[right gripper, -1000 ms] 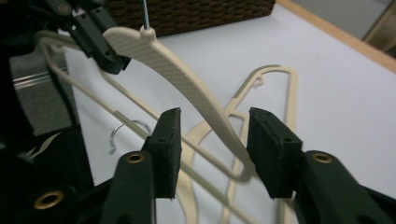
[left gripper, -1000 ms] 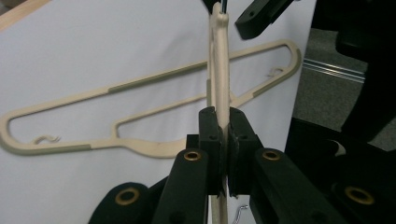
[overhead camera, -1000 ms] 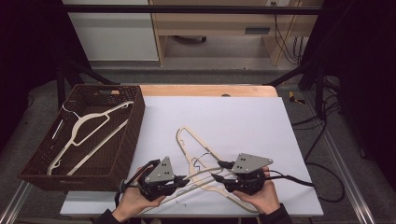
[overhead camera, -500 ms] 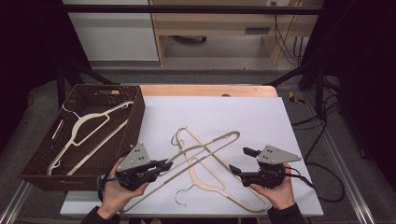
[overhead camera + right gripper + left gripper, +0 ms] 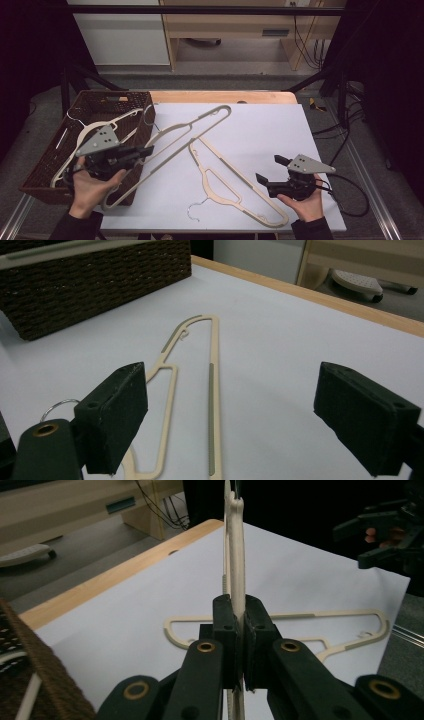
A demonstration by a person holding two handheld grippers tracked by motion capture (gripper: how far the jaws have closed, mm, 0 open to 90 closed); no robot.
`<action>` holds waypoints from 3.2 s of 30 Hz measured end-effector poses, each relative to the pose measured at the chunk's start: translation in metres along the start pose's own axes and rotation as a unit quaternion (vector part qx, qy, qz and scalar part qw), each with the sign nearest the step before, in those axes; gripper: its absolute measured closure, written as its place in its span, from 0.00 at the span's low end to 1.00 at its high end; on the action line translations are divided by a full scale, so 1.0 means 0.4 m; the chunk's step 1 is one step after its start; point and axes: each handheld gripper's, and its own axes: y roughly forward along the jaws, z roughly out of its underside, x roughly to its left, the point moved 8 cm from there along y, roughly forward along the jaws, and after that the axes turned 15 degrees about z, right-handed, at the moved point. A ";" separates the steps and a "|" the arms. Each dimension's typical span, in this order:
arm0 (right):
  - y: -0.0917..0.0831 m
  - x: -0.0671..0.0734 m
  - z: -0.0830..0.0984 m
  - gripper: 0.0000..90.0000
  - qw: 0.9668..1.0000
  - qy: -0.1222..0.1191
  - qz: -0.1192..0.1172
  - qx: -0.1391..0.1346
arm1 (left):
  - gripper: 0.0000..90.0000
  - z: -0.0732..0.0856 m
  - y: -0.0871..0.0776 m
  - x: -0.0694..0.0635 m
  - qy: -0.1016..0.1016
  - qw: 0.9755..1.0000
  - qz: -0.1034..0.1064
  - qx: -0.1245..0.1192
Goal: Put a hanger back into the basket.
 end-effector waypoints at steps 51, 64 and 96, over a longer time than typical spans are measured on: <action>0.004 -0.020 0.021 0.09 1.000 -0.002 0.017 0.011 | 0.96 0.200 -0.301 0.434 -0.095 0.986 -0.130 0.049; 0.005 -0.017 0.024 0.09 1.000 -0.004 0.012 0.015 | 0.95 0.320 -0.238 0.446 -0.157 0.978 -0.108 0.091; 0.000 -0.018 0.015 0.07 1.000 0.007 0.010 -0.001 | 0.25 0.228 -0.154 0.279 -0.105 0.984 -0.139 -0.020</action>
